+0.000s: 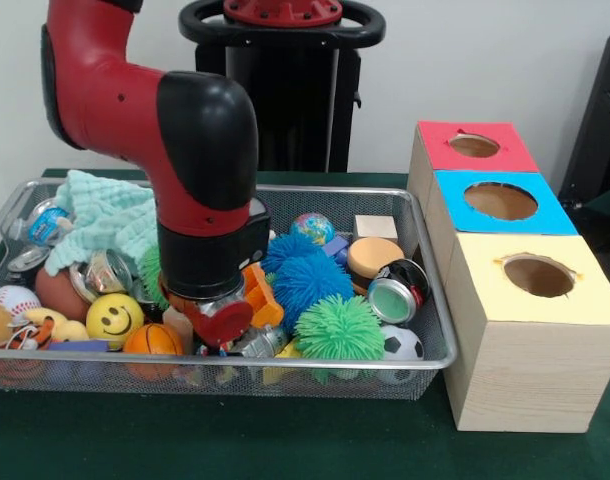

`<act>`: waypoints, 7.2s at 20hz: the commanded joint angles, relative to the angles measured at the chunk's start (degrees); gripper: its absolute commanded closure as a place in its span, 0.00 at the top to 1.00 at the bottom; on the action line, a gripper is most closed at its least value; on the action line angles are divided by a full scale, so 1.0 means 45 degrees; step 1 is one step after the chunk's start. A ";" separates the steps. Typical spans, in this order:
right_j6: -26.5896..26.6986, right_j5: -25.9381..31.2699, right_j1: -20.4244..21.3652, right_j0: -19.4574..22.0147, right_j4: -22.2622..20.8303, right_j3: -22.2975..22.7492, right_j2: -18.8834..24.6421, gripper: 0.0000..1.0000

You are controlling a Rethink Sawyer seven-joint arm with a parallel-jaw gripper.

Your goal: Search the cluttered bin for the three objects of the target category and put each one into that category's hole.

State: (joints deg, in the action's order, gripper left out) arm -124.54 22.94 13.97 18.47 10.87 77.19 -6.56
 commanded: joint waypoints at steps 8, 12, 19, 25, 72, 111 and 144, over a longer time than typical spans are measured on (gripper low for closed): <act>0.1761 0.2214 0.2331 0.1057 -0.2394 0.1041 0.1678 0.00; 0.1395 0.4226 0.3339 0.0653 -0.2477 0.0569 0.1114 0.00; 0.1129 0.6663 0.3931 0.0455 -0.2655 -0.0528 0.1076 0.00; 0.0334 0.6907 0.3573 0.0260 -0.2615 -0.1319 0.1331 0.00; -0.5098 0.7850 0.0777 -0.4333 0.0166 -0.4280 -0.1017 0.00; -0.5435 0.4483 0.0493 -0.5939 0.1508 -0.0696 -0.1292 0.00; -0.5390 0.7049 0.1729 -0.6234 0.1736 -0.0492 -0.1654 0.00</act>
State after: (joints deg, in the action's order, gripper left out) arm -136.79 46.21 21.16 -9.94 17.38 66.17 -15.58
